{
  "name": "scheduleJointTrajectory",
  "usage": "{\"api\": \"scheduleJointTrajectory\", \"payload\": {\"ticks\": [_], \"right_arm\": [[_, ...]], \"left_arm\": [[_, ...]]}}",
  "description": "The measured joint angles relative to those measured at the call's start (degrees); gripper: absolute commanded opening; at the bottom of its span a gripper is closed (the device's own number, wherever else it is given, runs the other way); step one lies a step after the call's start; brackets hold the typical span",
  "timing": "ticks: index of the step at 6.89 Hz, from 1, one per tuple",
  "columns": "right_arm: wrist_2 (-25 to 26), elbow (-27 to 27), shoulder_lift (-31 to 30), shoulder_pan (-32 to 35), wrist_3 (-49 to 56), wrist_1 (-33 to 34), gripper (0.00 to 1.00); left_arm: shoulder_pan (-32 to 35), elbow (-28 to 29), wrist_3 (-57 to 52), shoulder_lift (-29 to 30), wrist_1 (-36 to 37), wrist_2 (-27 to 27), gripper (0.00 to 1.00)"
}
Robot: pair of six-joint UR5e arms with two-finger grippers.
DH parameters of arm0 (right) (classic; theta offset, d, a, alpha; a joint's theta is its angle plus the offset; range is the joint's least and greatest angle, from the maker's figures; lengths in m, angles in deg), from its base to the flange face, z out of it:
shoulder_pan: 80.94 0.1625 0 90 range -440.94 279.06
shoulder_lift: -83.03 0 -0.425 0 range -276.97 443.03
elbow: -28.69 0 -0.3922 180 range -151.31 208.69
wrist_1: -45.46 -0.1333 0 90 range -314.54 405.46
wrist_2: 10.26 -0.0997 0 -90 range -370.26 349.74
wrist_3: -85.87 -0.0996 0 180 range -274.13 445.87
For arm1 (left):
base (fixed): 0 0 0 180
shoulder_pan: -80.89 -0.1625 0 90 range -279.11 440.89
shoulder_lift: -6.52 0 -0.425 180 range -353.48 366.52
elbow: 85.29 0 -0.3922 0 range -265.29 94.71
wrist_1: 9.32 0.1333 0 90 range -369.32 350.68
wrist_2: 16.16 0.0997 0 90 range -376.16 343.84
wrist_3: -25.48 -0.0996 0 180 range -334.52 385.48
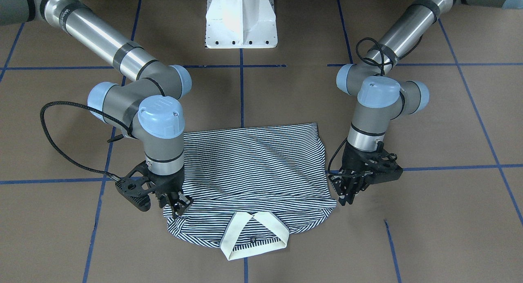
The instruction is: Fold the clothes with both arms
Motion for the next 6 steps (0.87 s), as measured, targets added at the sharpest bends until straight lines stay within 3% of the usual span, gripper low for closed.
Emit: {"api": "scheduleJointTrajectory", "payload": {"ticks": [3,6], "right_arm": [[-3.1,15.2,-11.6,-3.4,-0.9,0.1,0.72],[-2.7,23.1,-18.9,-8.3,-7.3,0.2,0.73]], "left_arm": [[-0.1,-1.0,0.1,-0.7,-1.1,-0.1,0.62],[-0.2,-1.3,0.2,-0.8,-1.3,-0.1,0.62]]}}
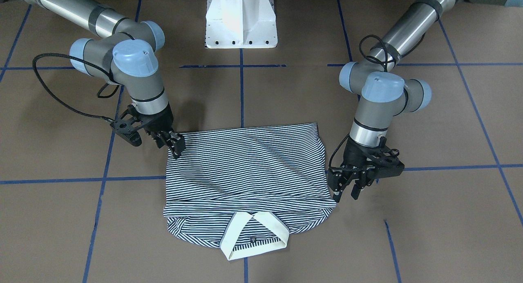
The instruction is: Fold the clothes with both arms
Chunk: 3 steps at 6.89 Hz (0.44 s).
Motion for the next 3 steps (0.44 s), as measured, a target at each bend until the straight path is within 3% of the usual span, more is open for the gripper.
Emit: {"api": "scheduleJointTrajectory", "payload": {"ticks": [3], "right_arm": [[0.2,0.8,-1.5,-2.5,-2.8,-0.1,0.7]], "left_arm": [[0.0,-0.5,-0.1,0.1,-0.2,0.0,0.61]]}}
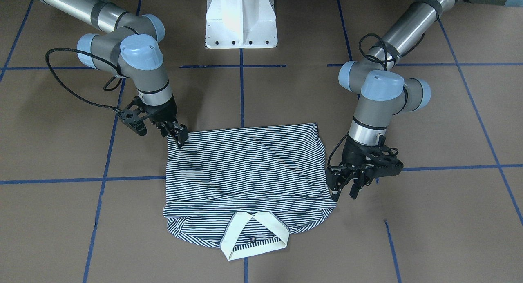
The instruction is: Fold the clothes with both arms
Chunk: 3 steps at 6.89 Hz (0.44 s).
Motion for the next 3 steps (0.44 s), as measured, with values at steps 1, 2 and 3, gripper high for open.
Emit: {"api": "scheduleJointTrajectory", "payload": {"ticks": [1,2,3], "right_arm": [[0.0,0.0,-0.3,-0.1,-0.1,0.0,0.7],[0.0,0.1,-0.6,-0.1,-0.1,0.0,0.62],[-0.1,0.1,-0.9,-0.1,-0.2,-0.1,0.14]], "left_arm": [[0.0,-0.1,0.2,0.1,0.0,0.0,0.61],[0.0,-0.1,0.3,0.2,-0.1,0.0,0.61],[0.0,-0.4,0.3,0.2,-0.1,0.0,0.61]]}}
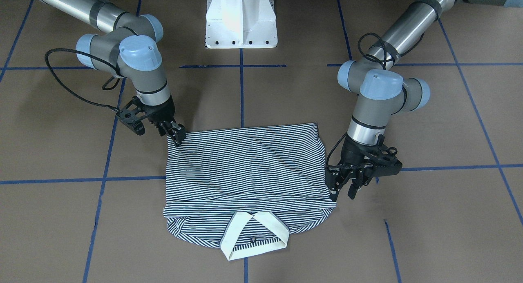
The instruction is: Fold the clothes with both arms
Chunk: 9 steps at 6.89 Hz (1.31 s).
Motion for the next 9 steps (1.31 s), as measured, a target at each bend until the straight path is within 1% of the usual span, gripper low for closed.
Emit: {"api": "scheduleJointTrajectory", "payload": {"ticks": [1,4,5,6,7,8,9], "right_arm": [[0.0,0.1,-0.2,0.0,-0.2,0.0,0.0],[-0.1,1.3,-0.4,-0.1,-0.7,0.1,0.0],[-0.2,2.4,-0.8,-0.2,-1.0,0.3,0.0],[-0.4,5.8,-2.6,-1.0,-1.7,0.6,0.0],[-0.6,11.9,-6.9,-3.4,-3.2,0.8,0.0],[-0.7,18.8,-11.8,-7.4,-5.2,1.9,0.0],[-0.9,25.7,-16.4,-12.6,-7.0,3.9,0.0]], "left_arm": [[0.0,-0.5,0.0,0.0,0.0,0.0,0.61],[0.0,-1.0,0.2,0.1,0.1,-0.2,0.61],[0.0,-1.4,0.2,0.1,0.1,-0.2,0.56],[-0.1,-2.5,0.2,0.2,0.2,-0.3,0.55],[-0.2,-4.7,0.2,0.0,0.5,-0.9,0.56],[-0.4,-7.0,0.3,-0.2,0.7,-2.9,0.58],[-0.6,-8.7,0.3,-0.3,0.7,-6.1,0.61]]}}
